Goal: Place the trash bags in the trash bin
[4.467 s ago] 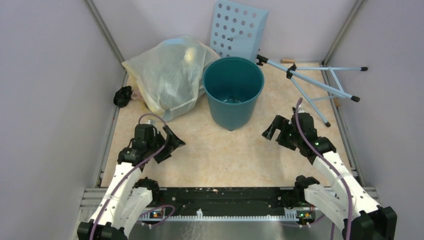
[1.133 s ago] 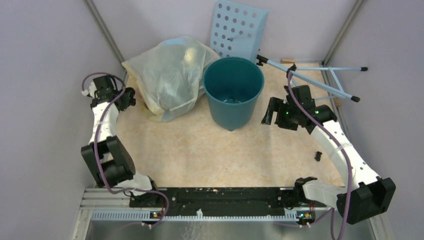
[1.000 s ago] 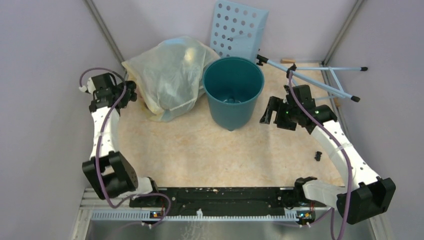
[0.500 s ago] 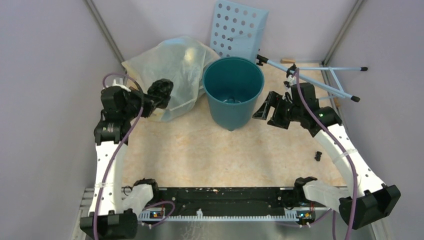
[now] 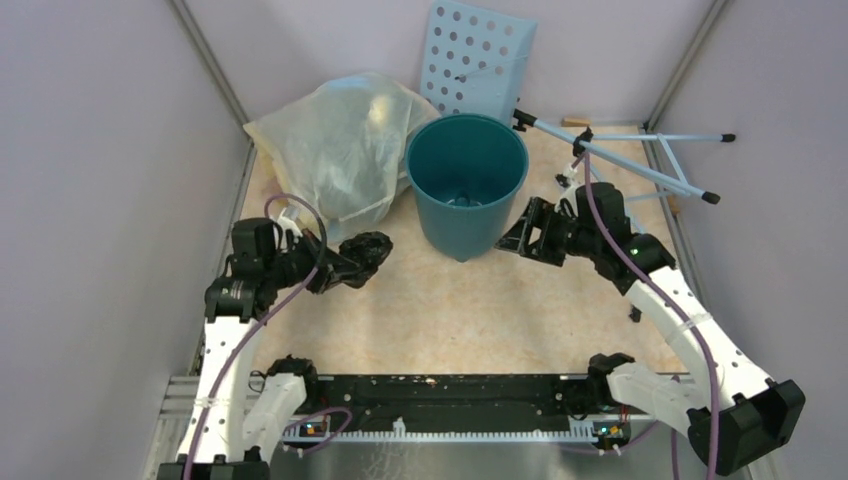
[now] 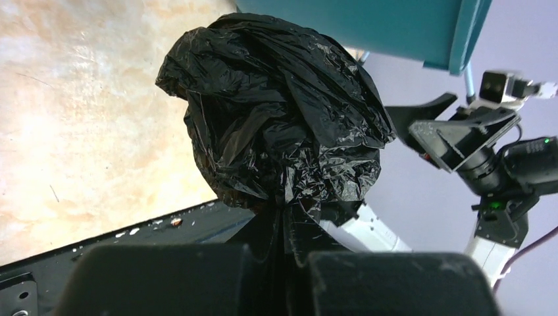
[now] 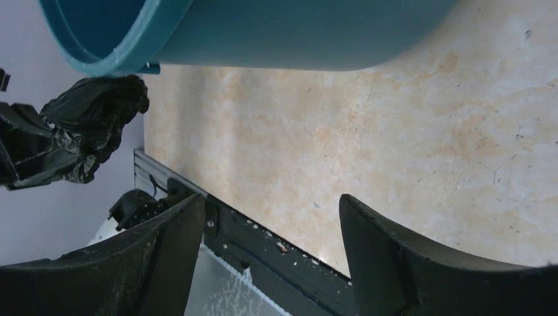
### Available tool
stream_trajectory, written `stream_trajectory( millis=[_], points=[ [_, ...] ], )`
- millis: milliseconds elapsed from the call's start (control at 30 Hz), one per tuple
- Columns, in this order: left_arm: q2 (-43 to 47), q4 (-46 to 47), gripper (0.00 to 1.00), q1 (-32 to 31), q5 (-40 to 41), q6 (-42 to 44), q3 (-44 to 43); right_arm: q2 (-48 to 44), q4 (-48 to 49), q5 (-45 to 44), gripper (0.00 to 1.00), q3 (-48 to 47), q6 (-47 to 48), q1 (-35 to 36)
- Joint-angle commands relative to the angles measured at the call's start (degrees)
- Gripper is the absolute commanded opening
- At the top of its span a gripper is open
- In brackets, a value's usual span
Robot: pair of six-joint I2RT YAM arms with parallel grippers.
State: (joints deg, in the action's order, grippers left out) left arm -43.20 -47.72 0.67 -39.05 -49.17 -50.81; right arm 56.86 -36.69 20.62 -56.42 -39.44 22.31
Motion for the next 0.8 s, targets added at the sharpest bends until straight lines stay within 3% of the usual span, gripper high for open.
stream_trajectory(
  millis=[0,367,567,767],
  points=[
    [-2.57,3.93,0.0,-3.98,-2.44,3.25,1.09,-1.31,6.66,0.49,0.74,1.88,1.35,3.33],
    [-23.1,28.17,0.0,-27.11,8.33,0.37,-1.27,-2.92,8.38,-4.96,0.75,4.48,-0.99,5.19],
    [-32.86,44.37,0.0,-29.45,12.87,1.54,-4.1,-4.4,7.13,-7.44,0.75,5.36,-0.61,5.17],
    [-47.25,45.41,0.0,-29.42,12.36,2.85,-18.15,-5.77,4.81,-10.55,0.75,5.96,-0.29,5.2]
  ],
)
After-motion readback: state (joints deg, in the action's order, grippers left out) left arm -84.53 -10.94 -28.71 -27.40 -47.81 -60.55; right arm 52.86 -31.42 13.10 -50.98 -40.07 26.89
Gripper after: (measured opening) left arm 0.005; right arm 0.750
